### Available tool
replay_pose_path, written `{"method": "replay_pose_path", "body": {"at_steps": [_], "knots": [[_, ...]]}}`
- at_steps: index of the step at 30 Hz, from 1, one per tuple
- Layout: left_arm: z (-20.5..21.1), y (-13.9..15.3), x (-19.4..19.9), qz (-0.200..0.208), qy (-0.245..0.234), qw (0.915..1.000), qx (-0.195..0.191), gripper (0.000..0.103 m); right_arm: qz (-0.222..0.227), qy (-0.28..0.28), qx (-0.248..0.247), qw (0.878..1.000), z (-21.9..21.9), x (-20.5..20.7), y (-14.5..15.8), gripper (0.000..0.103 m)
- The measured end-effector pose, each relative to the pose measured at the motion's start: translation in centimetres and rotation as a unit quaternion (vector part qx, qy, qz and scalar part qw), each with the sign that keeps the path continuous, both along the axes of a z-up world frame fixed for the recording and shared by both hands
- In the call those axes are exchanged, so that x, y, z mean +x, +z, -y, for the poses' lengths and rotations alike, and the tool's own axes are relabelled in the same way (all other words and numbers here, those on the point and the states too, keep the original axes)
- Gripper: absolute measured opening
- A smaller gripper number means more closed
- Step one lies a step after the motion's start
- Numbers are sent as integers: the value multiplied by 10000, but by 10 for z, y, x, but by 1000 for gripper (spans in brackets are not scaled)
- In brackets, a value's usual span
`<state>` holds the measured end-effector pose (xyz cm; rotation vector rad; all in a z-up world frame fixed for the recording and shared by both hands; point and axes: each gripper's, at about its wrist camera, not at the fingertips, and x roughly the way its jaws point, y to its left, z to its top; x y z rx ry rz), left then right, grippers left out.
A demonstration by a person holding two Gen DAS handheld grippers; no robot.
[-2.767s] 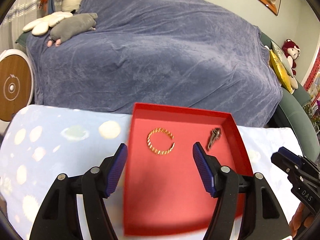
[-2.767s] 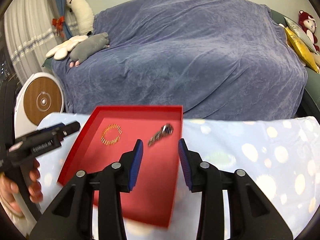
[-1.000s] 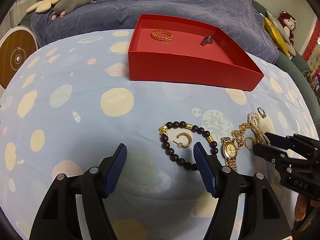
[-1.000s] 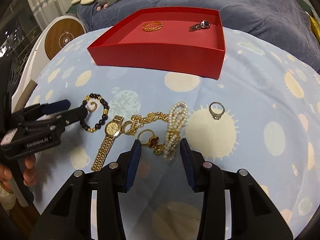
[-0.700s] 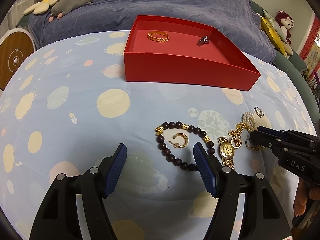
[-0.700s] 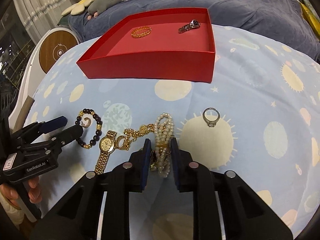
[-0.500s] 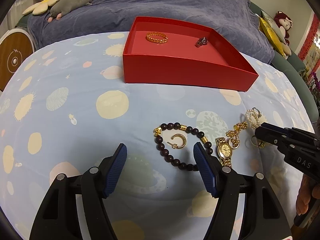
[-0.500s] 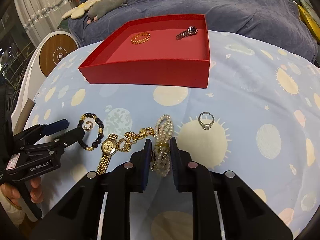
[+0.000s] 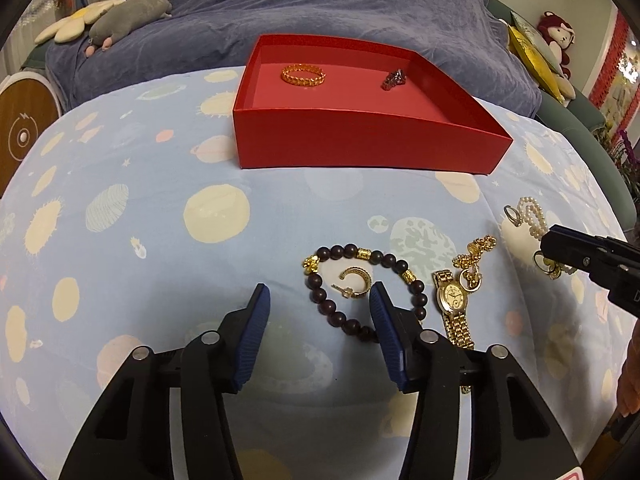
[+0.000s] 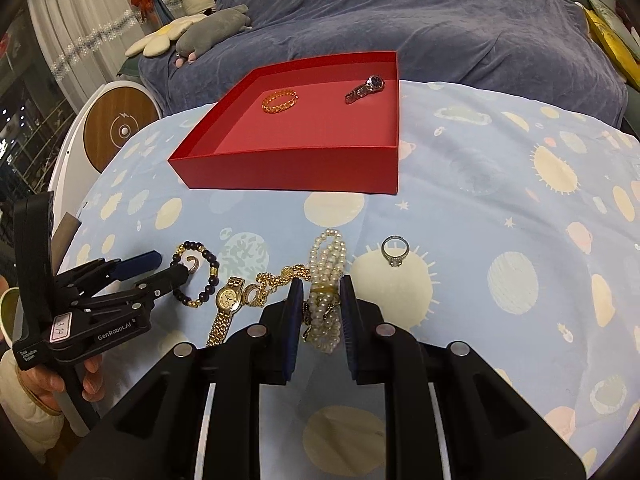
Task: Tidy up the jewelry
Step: 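Grasp the black bead bracelet with the left tool while the right tool lifts the pearl bracelet, then carry the bead bracelet and pearl bracelet into the red box with both tools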
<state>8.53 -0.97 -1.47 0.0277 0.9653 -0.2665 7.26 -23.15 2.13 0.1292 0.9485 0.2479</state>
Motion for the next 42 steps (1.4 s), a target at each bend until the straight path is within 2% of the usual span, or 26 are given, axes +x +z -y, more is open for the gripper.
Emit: {"method": "replay_pose_path", "body": {"at_steps": [1, 3, 4, 9, 14, 23, 28, 31, 37, 42], "knots": [[4, -1, -1, 49, -70, 9999, 117, 43, -4, -20, 11, 10000, 1, 0, 0, 18], [12, -3, -4, 228, -147, 9988, 406, 29, -5, -42, 28, 10000, 2, 1, 1, 18], [16, -5, -6, 314, -189, 9981, 496, 27, -3, -46, 36, 10000, 2, 0, 1, 18], [16, -5, -7, 377, -223, 9981, 443, 5, 4, -64, 52, 10000, 1, 1, 2, 18], [6, 4, -7, 177, -250, 9994, -166, 5, 41, -118, 87, 9999, 4, 0, 5, 18], [6, 42, -21, 428, -495, 9952, -722, 5, 190, -51, 141, 9997, 0, -1, 14, 18], [9, 75, -25, 670, -605, 9917, -920, 5, 535, 81, 148, 9984, -10, -3, 38, 18], [9, 101, -22, 949, -620, 9885, -1005, 5, 788, 107, 180, 9967, -12, 2, 58, 18], [13, 148, 21, 1232, -576, 9847, -1093, 5, 1016, 188, 141, 9945, -17, 44, 86, 18], [16, 156, 79, 1295, -385, 9842, -1141, 5, 1145, 133, -27, 9933, -21, 97, 86, 18]]}}
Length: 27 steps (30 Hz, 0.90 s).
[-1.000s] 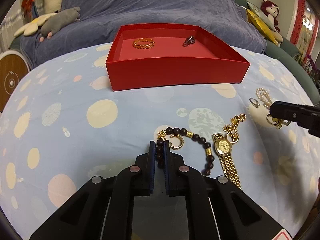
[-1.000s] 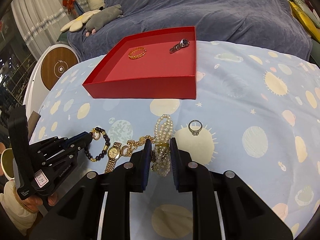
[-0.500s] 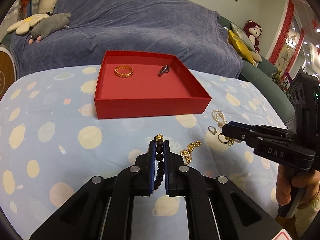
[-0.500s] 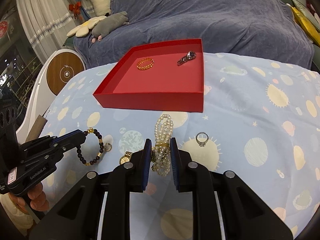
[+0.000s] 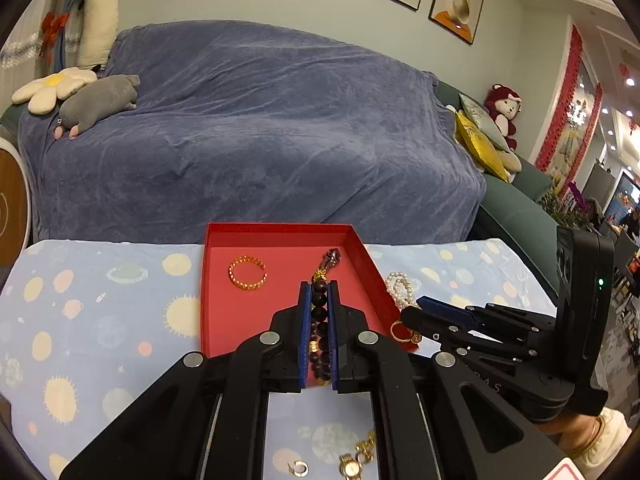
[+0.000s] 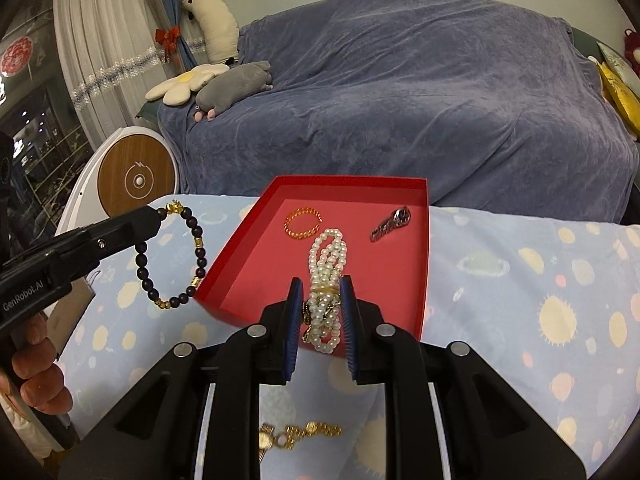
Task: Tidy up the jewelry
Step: 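Carry the bead bracelet and pearl bracelet into the red box with both tools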
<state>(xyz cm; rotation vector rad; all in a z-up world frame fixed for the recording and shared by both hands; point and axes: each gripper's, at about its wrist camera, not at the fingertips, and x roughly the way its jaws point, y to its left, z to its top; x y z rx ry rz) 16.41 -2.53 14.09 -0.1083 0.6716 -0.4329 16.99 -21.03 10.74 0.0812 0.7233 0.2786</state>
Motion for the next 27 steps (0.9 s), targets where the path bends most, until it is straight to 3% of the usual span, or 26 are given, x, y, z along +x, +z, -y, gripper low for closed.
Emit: {"method": "replay_pose_path", "body": {"at_steps": [11, 18, 27], "knots": [[3, -64, 101, -588, 495, 9970, 89, 5, -699, -355, 142, 9968, 17, 94, -59, 18], [-4, -93, 115, -771, 564, 9953, 163, 5, -931, -282, 235, 9950, 16, 104, -83, 18], [-8, -107, 116, -891, 577, 9942, 148, 5, -952, -278, 392, 9943, 20, 106, -84, 18]]}}
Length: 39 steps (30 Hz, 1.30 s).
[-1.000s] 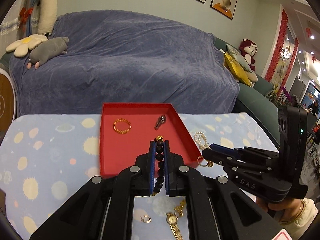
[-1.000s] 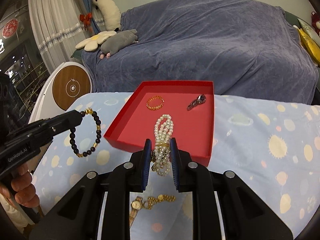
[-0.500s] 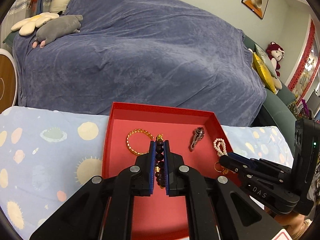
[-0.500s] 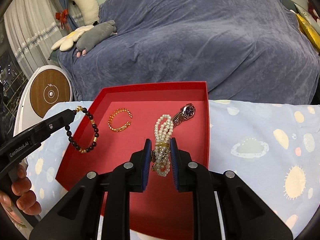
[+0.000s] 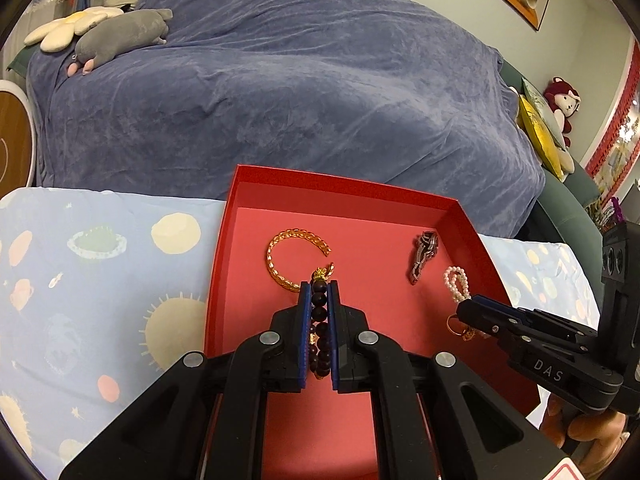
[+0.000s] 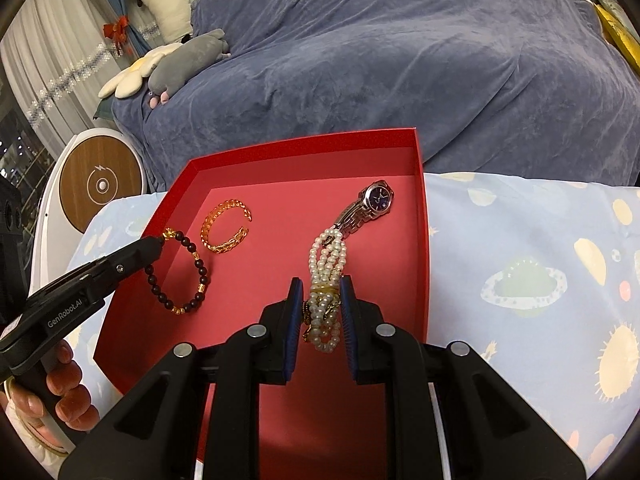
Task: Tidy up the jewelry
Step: 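Carry the bead bracelet and pearl bracelet into the red box with both tools, then open both tools to release the two bracelets inside the red box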
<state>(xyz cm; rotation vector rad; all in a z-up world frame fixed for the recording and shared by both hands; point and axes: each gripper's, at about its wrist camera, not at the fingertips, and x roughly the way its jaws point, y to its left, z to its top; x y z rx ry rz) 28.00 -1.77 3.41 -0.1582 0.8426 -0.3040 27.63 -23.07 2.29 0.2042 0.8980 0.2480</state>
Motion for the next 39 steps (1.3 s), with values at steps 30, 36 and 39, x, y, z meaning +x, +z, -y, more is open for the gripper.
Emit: {"method": "replay_pose_path", "body": {"at_steps": [30, 36, 39], "knots": [[1, 15, -3, 98, 89, 9995, 294, 9, -11, -48, -88, 9999, 7, 10, 7, 27], [-3, 22, -15, 113, 59, 9996, 258, 10, -108, 549, -371, 9977, -20, -11, 1, 26], [-4, 23, -17, 106, 50, 9996, 253, 10, -155, 609, -591, 9963, -33, -10, -8, 26]]}}
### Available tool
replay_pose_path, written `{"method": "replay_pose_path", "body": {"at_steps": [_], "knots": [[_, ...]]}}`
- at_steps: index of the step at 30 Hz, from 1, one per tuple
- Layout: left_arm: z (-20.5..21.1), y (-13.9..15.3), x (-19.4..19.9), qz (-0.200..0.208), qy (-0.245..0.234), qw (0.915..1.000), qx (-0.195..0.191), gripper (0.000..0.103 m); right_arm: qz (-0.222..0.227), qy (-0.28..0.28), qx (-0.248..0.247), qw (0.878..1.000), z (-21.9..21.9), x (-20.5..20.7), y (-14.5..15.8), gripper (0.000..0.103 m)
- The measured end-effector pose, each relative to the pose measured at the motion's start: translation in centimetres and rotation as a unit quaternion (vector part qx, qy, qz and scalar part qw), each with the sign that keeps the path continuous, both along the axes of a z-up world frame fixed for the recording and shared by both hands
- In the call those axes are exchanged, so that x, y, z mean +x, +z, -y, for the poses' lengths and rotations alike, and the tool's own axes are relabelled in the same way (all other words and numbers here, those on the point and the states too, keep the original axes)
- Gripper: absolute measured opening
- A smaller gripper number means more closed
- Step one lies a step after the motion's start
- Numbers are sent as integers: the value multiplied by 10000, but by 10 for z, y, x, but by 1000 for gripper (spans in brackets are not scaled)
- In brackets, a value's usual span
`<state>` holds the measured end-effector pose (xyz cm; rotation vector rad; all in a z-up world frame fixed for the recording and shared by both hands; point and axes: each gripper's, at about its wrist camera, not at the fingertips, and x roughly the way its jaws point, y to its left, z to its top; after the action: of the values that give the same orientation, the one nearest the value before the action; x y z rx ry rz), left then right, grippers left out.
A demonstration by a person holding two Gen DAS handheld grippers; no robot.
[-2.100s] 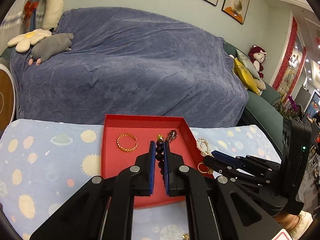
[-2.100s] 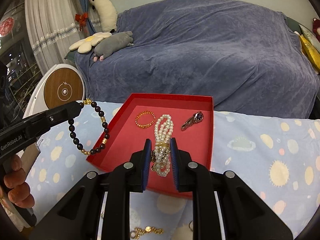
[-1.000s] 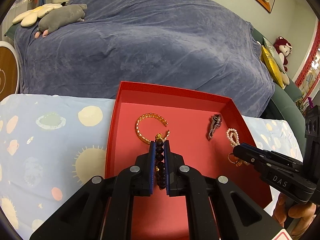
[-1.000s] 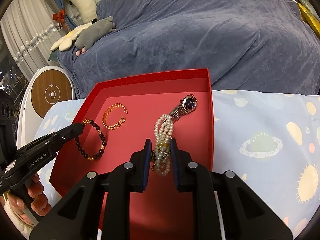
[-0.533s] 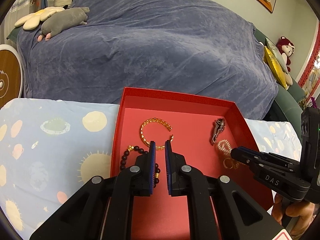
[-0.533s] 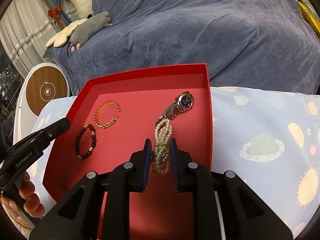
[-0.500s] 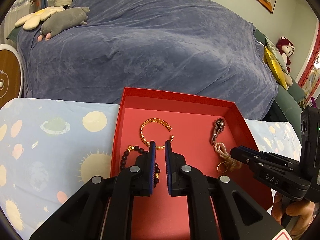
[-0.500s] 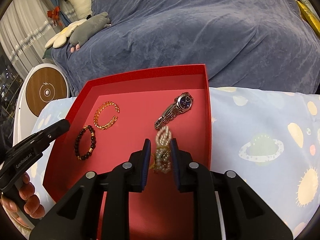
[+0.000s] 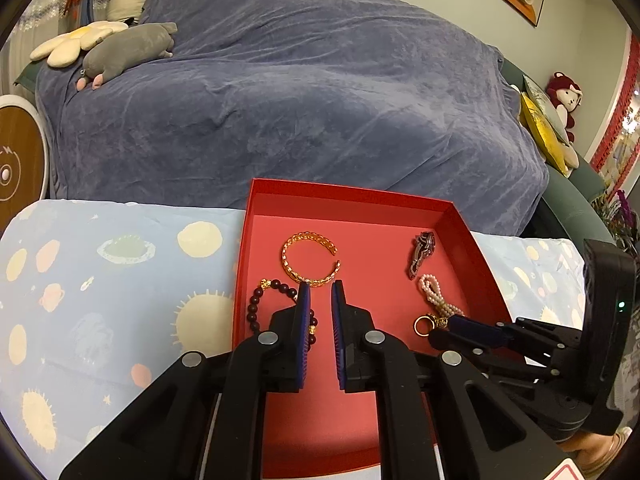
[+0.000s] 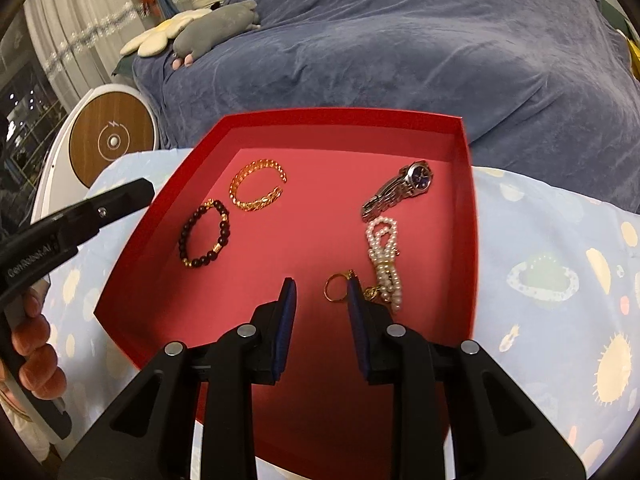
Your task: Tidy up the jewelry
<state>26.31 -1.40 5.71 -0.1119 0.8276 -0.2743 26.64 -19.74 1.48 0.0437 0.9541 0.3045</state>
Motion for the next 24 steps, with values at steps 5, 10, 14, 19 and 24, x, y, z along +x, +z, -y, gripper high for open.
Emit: {"method": "replay_pose_path", "body": {"at_steps": [5, 10, 14, 19, 24], "knots": [[-1, 0, -6, 8, -73, 10000, 42, 10, -70, -174, -255, 9995, -7, 11, -11, 20], [-3, -2, -8, -35, -89, 10000, -16, 10, -208, -213, -340, 9990, -8, 16, -17, 20], [-2, -5, -12, -86, -106, 9999, -23, 10, -321, -274, -425, 9982, -7, 19, -19, 5], [-1, -3, -17, -87, -156, 9998, -30, 10, -396, -292, -269, 9984, -1, 19, -18, 0], [-1, 2, -22, -46, -196, 9998, -27, 10, -205, -327, -274, 9989, 1, 14, -7, 0]]}}
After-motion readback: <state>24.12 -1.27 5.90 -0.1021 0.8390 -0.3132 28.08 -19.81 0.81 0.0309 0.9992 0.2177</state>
